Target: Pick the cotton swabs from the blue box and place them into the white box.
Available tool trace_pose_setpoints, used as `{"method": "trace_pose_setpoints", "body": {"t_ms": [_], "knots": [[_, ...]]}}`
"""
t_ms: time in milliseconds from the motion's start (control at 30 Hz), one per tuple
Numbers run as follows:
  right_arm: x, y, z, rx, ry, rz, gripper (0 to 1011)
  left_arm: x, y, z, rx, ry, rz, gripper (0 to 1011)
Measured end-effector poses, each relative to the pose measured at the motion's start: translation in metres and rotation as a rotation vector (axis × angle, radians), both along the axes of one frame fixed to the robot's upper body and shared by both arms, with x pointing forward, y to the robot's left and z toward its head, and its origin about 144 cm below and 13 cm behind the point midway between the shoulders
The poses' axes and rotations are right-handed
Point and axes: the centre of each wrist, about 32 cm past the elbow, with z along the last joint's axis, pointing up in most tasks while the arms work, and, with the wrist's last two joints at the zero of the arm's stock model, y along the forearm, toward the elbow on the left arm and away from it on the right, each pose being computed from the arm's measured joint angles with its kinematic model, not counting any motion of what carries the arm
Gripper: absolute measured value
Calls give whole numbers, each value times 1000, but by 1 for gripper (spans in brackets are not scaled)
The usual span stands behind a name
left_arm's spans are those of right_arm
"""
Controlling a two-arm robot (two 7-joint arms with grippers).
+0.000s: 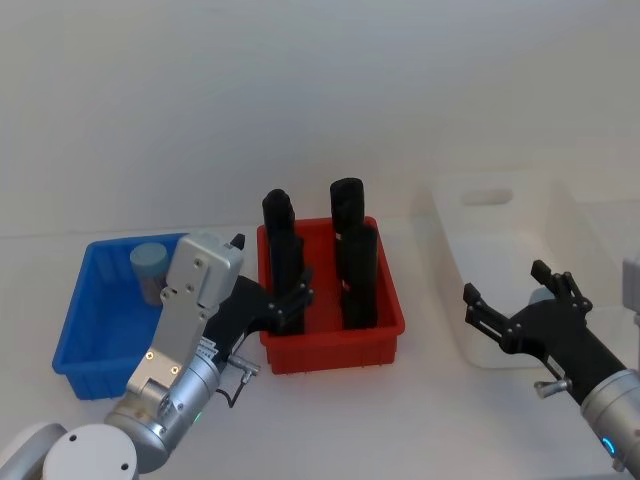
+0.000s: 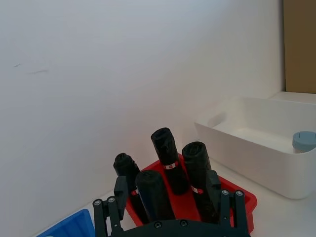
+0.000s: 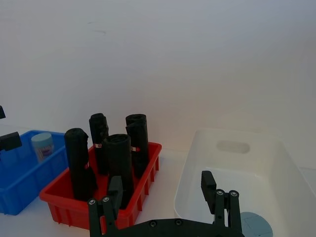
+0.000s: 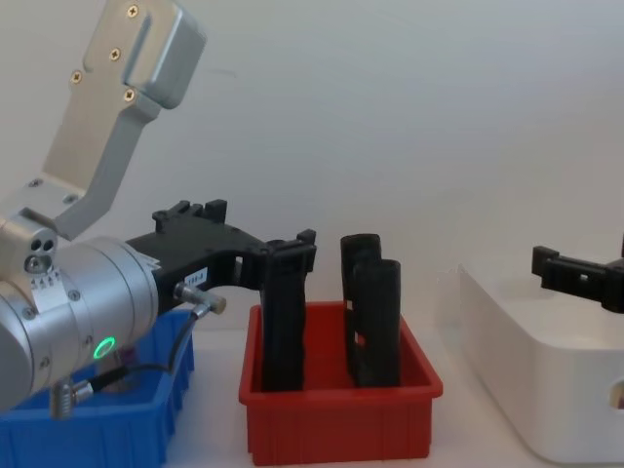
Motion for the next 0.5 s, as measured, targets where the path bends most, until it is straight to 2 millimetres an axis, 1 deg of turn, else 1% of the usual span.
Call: {"method": "trace_pose_setpoints", "body": {"t_ms": [500], "knots": [[0, 0, 0, 1, -1, 0, 1002, 0, 0, 0, -1, -5, 2, 1004]]}}
